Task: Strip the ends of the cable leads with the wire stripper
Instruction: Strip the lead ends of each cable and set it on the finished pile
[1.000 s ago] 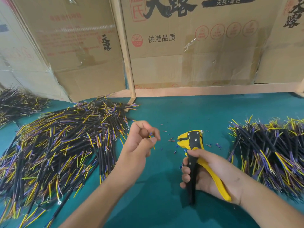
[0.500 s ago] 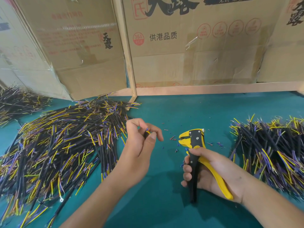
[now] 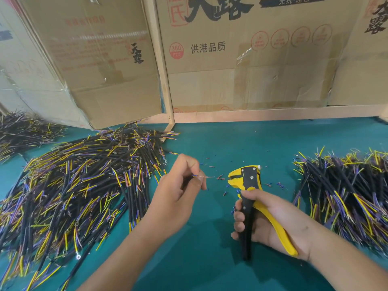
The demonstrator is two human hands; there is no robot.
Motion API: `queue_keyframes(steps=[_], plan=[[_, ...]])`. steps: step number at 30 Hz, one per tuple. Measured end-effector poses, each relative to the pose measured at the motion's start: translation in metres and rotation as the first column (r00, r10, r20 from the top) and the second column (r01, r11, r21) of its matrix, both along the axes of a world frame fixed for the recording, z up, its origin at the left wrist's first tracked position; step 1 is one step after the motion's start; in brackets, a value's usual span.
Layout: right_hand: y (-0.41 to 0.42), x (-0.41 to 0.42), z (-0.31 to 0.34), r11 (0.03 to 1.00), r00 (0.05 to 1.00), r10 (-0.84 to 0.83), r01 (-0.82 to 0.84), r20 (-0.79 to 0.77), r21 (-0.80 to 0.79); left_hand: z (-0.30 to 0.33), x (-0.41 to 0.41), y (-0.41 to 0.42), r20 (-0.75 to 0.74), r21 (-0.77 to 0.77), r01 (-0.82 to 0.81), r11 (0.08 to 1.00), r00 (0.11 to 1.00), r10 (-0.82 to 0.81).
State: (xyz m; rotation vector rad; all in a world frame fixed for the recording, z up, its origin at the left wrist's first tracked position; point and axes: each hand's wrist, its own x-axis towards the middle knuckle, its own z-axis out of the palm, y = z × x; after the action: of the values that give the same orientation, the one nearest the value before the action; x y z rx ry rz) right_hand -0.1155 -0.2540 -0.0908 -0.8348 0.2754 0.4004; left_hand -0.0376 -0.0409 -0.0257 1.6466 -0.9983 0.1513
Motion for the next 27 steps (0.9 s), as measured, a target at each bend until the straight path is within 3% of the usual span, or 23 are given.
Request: queue_keyframes(steps=[8,14,21,27], plan=[[-0.002,-0.001,-0.002,1.0,1.0,0.014,-0.014,0.014,0.01,0.0,-0.002,0.002,-0.012,0.025,0.013,1.0,1.0,-0.013],[-0.002,0.0,-0.001,0.999,0.999,0.037,-0.038,0.038,0.005,0.001,-0.001,0.005,0.012,0.128,0.039,0.991,0.999,-0.041],[0.001,-0.012,0.012,0.991,0.954,0.136,-0.128,0.267,-0.045,0.0,0.001,0.007,0.025,0.158,0.037,0.987,0.999,-0.042],[0.01,-0.027,0.038,0.983,0.917,0.179,-0.151,0.357,-0.107,0.001,-0.001,0.008,0.053,0.196,0.052,0.979,0.997,-0.064]])
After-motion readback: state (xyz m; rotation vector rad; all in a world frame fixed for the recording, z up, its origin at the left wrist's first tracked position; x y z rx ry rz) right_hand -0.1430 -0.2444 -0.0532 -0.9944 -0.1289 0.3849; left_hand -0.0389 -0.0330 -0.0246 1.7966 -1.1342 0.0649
